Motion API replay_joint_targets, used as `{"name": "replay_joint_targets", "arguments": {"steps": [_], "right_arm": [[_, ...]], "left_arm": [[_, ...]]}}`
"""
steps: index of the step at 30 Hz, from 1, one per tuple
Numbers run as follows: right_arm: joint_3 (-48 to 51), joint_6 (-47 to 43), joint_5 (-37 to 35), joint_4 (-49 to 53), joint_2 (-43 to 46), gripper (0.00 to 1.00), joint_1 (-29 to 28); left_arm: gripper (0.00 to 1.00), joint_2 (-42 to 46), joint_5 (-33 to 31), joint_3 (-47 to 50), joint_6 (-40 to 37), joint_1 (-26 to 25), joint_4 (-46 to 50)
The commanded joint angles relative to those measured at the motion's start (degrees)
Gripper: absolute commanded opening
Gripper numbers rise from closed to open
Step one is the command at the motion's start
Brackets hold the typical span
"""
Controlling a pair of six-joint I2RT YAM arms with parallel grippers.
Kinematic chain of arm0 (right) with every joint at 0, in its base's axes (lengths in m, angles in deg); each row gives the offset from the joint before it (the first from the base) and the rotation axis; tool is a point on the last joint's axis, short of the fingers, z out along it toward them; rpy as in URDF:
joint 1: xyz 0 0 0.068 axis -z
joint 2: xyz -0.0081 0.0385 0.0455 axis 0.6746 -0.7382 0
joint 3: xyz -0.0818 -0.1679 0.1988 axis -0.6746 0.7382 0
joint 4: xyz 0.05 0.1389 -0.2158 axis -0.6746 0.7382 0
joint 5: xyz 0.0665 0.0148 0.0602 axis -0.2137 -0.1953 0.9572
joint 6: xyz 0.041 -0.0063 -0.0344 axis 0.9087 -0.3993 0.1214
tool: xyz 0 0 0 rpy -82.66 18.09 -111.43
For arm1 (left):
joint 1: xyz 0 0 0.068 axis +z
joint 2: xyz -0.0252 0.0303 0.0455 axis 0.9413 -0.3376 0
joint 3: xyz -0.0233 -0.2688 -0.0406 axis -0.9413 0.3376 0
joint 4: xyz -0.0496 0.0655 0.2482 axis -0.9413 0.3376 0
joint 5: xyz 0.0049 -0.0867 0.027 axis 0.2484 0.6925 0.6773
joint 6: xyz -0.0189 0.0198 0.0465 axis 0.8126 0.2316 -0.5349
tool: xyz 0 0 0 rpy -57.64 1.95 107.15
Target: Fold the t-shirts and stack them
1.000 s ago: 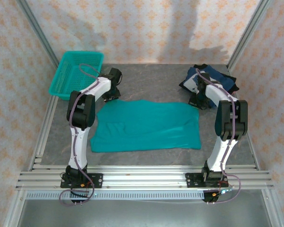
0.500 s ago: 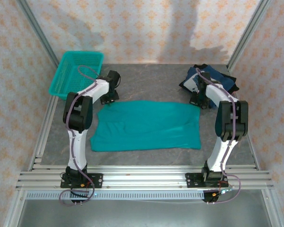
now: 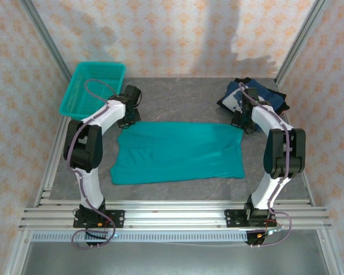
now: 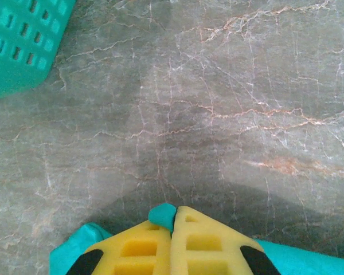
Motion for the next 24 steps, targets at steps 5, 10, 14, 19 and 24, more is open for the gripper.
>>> {"name": "replay_joint_targets", "arguments": {"steps": [5, 10, 14, 19, 24], "right_arm": [[3.6, -0.6, -3.9, -0.4, 5.4, 0.00, 0.2], [6.6, 0.5, -4.4, 0.6, 9.0, 0.00, 0.2], [9.9, 2.1, -4.3, 1.0, 11.9, 0.00, 0.2], [14.0, 4.7, -2.7, 1.5, 14.8, 0.00, 0.2], [17.9, 8.0, -0.8, 2.8, 17.7, 0.00, -0.4]], "left_arm": [[0.00, 7.4, -2.2, 5.7, -0.8, -1.9, -0.3], [0.00, 13.7, -2.7, 11.4, 1.0, -3.2, -0.2], [0.00, 18.3, -2.3, 16.1, 4.1, -4.1, -0.4], [0.00, 22.0, -2.2, 22.1, 7.5, -5.0, 0.2], [0.00, 25.4, -1.6, 27.5, 10.4, -5.3, 0.5]]}}
